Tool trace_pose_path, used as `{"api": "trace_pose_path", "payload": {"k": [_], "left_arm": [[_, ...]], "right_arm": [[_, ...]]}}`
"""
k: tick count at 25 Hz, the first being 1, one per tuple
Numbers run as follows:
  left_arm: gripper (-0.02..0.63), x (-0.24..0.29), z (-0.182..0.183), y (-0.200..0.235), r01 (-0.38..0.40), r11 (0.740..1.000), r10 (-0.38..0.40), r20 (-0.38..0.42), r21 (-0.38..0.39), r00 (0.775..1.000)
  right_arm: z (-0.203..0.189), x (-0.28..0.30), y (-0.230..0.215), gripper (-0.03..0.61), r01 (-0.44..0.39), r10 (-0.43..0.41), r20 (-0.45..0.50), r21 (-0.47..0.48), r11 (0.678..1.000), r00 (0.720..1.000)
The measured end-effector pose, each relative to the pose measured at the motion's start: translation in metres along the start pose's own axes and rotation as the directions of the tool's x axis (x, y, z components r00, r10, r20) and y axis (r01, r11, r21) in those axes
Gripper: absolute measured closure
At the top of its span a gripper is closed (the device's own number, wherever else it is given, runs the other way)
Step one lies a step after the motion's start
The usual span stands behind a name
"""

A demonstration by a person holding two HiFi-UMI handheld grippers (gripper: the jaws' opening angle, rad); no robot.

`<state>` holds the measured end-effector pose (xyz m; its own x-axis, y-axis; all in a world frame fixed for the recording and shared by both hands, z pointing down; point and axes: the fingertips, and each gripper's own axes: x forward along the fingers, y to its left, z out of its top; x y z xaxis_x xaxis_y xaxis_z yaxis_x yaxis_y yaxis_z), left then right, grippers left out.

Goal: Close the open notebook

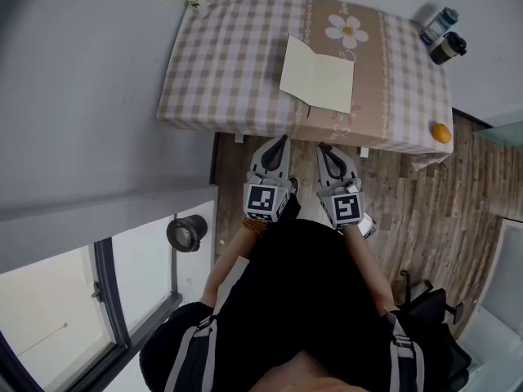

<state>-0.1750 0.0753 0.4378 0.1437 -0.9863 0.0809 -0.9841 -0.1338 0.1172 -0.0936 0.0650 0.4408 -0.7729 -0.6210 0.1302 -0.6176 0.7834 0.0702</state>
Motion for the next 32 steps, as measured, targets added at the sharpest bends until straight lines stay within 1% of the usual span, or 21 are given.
{"api": "trace_pose_path", "payload": {"k": [4,13,15,19,23,26,31,32], "left_arm": [[0.610,0.013,0.001,0.013,-0.002,1.000,0.002,-0.004,-0.007,1.000],[0.610,0.041,-0.004,0.045,0.001,0.999,-0.002,-0.020,-0.050,1.000],[0.609,0.046,-0.005,0.050,0.003,0.998,-0.005,-0.024,-0.059,1.000],[0.609,0.059,-0.010,0.061,-0.007,0.997,0.004,-0.030,-0.075,1.000],[0.609,0.066,-0.015,0.064,-0.019,0.995,0.016,-0.037,-0.099,0.999],[0.609,0.075,-0.017,0.063,-0.032,0.997,0.029,-0.046,-0.070,0.999],[0.609,0.090,-0.014,0.057,-0.063,0.998,0.061,-0.084,-0.023,0.995],[0.609,0.092,-0.012,0.055,-0.072,0.997,0.070,-0.090,-0.014,0.994]], "right_arm": [[-0.001,0.015,-0.006,0.572,0.003,-0.003,-0.011,0.000,1.000,1.000],[0.001,0.054,-0.013,0.572,0.001,-0.001,-0.027,-0.017,1.000,1.000],[0.002,0.058,-0.013,0.572,-0.001,0.000,-0.034,-0.014,1.000,0.999],[-0.001,0.064,-0.018,0.572,-0.013,0.010,-0.053,-0.054,0.998,0.999],[-0.008,0.064,-0.029,0.572,-0.010,0.007,-0.078,-0.039,0.999,0.997],[-0.013,0.070,-0.040,0.572,-0.020,0.018,-0.077,-0.020,1.000,0.997],[-0.011,0.083,-0.062,0.572,-0.059,0.059,-0.028,0.006,0.998,0.998],[-0.009,0.084,-0.067,0.572,-0.066,0.066,-0.023,0.000,0.998,0.998]]}}
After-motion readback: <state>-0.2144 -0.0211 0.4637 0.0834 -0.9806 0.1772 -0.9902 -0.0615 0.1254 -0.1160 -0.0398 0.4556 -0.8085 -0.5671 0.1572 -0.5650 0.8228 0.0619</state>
